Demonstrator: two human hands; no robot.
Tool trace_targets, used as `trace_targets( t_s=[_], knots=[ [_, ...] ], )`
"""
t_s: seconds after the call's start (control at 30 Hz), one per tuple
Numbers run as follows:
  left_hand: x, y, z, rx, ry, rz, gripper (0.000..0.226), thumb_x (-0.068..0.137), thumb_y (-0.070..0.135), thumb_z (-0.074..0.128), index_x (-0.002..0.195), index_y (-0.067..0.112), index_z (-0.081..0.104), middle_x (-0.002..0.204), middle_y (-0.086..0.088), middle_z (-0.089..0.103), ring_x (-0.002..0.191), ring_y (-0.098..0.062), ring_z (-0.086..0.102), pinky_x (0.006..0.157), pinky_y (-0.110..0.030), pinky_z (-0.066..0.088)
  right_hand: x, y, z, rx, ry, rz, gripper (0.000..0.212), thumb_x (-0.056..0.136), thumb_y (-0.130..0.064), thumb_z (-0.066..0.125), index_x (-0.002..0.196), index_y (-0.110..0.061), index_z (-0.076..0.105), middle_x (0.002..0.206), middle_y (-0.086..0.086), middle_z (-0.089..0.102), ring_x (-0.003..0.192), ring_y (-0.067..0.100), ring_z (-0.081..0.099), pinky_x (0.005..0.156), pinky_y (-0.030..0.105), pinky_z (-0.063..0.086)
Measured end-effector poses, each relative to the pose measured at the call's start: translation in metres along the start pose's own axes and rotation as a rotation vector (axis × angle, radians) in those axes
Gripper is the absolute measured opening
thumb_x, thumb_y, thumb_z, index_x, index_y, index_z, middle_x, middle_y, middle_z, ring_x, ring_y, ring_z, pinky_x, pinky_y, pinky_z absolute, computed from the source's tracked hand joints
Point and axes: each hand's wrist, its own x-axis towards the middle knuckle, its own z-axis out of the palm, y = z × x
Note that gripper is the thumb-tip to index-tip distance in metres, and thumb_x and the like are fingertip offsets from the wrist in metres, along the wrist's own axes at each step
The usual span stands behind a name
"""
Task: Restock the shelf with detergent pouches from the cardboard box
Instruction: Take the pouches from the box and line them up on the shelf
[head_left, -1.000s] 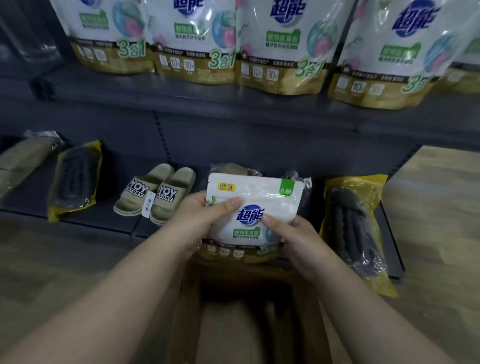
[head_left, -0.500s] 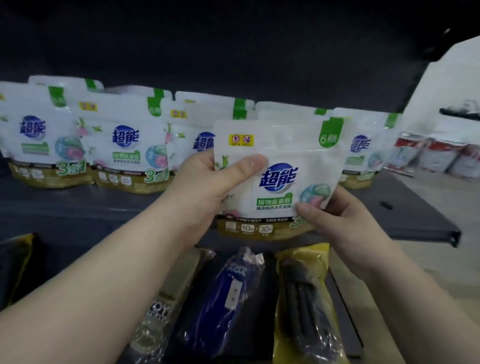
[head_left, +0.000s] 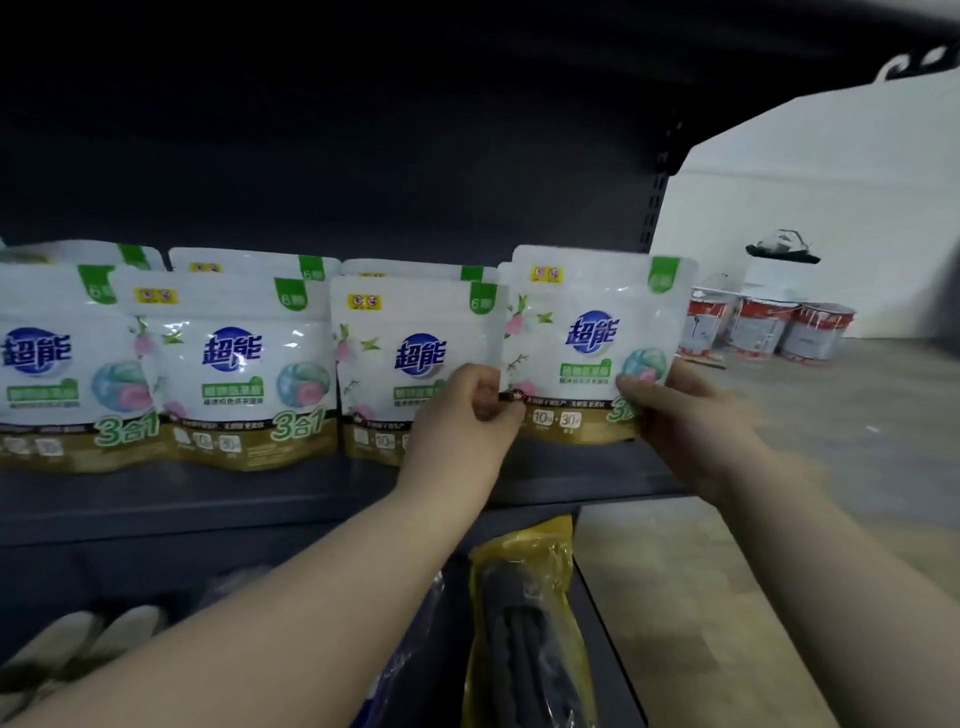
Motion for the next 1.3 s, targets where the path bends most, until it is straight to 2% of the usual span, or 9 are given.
trace_targets(
  t_s=[0.07, 0.17, 0.23, 0.4, 0.6, 0.77, 0.93, 1.17, 1.3],
  knots=[
    [-0.007, 0.000, 0.006, 0.074, 0.029, 0.017, 0.024, 0.091, 0.028, 0.065, 0.115, 0.027, 0.060, 0.103, 0.013, 0.066, 0.098, -0.008, 0.063, 0.079, -0.022, 0.047, 0.007, 0.010, -0.008, -0.026, -0.014, 0.039, 0.041, 0.091, 0.011, 0.054, 0.130, 0.001, 0.060, 0.122, 0.023, 0.071, 0.115, 0.043, 0.067, 0.096, 0.049, 0.057],
    [-0.020, -0.003, 0.011, 0.085, 0.024, 0.004, 0.033, 0.094, 0.027, 0.062, 0.126, 0.030, 0.055, 0.107, 0.014, 0.065, 0.095, -0.006, 0.064, 0.080, -0.023, 0.051, 0.009, 0.019, -0.014, -0.070, -0.043, 0.065, 0.040, 0.094, 0.009, 0.054, 0.130, -0.008, 0.062, 0.120, 0.017, 0.074, 0.110, 0.035, 0.071, 0.088, 0.037, 0.061],
    [-0.025, -0.007, 0.014, 0.065, 0.025, 0.004, 0.039, 0.094, 0.027, 0.062, 0.132, 0.032, 0.053, 0.109, 0.017, 0.063, 0.096, -0.002, 0.063, 0.081, -0.018, 0.048, 0.011, 0.020, -0.017, -0.076, -0.047, 0.062, 0.040, 0.095, 0.007, 0.056, 0.131, -0.010, 0.062, 0.119, 0.015, 0.074, 0.109, 0.032, 0.072, 0.086, 0.034, 0.062],
    [-0.030, -0.014, 0.015, 0.073, 0.016, -0.015, 0.041, 0.095, 0.021, 0.058, 0.134, 0.032, 0.054, 0.111, 0.016, 0.063, 0.101, 0.000, 0.060, 0.087, -0.017, 0.047, 0.015, 0.017, -0.015, -0.096, -0.044, 0.052, 0.039, 0.096, 0.006, 0.057, 0.128, -0.014, 0.063, 0.116, 0.011, 0.076, 0.103, 0.025, 0.075, 0.081, 0.029, 0.062],
    [-0.030, -0.016, 0.016, 0.083, -0.001, -0.012, 0.048, 0.096, 0.020, 0.058, 0.139, 0.037, 0.049, 0.116, 0.015, 0.062, 0.103, 0.000, 0.059, 0.086, -0.016, 0.045, 0.018, 0.017, -0.019, -0.091, -0.060, 0.058, 0.036, 0.096, 0.005, 0.056, 0.123, -0.015, 0.066, 0.111, 0.010, 0.078, 0.097, 0.023, 0.077, 0.074, 0.026, 0.062],
    [-0.029, -0.017, 0.019, 0.122, -0.026, 0.011, 0.053, 0.096, 0.022, 0.056, 0.144, 0.040, 0.043, 0.119, 0.013, 0.062, 0.107, -0.003, 0.060, 0.088, -0.019, 0.048, 0.020, 0.024, -0.022, -0.118, -0.051, 0.043, 0.041, 0.095, 0.004, 0.057, 0.131, -0.016, 0.062, 0.118, 0.009, 0.076, 0.108, 0.027, 0.073, 0.087, 0.035, 0.062],
    [-0.026, -0.018, 0.018, 0.115, -0.002, 0.001, 0.054, 0.096, 0.022, 0.056, 0.145, 0.039, 0.043, 0.119, 0.012, 0.063, 0.104, -0.003, 0.060, 0.087, -0.022, 0.050, 0.020, 0.029, -0.021, -0.177, -0.030, 0.040, 0.041, 0.092, 0.002, 0.063, 0.128, -0.019, 0.064, 0.119, 0.008, 0.076, 0.111, 0.029, 0.072, 0.100, 0.047, 0.053],
    [-0.020, -0.014, 0.014, 0.130, -0.001, -0.022, 0.052, 0.096, 0.023, 0.053, 0.144, 0.040, 0.043, 0.118, 0.012, 0.064, 0.100, -0.006, 0.061, 0.088, -0.026, 0.052, 0.017, 0.028, -0.016, -0.178, -0.019, 0.046, 0.035, 0.092, 0.000, 0.064, 0.122, -0.019, 0.067, 0.115, 0.006, 0.077, 0.107, 0.027, 0.074, 0.094, 0.043, 0.055],
    [-0.020, -0.015, 0.015, 0.151, -0.001, -0.018, 0.051, 0.096, 0.023, 0.052, 0.144, 0.039, 0.043, 0.117, 0.012, 0.064, 0.098, -0.005, 0.061, 0.083, -0.023, 0.050, 0.015, 0.026, -0.013, -0.207, -0.024, 0.038, 0.032, 0.094, 0.000, 0.062, 0.118, -0.020, 0.067, 0.111, 0.003, 0.079, 0.102, 0.020, 0.076, 0.084, 0.032, 0.058]
  ],
)
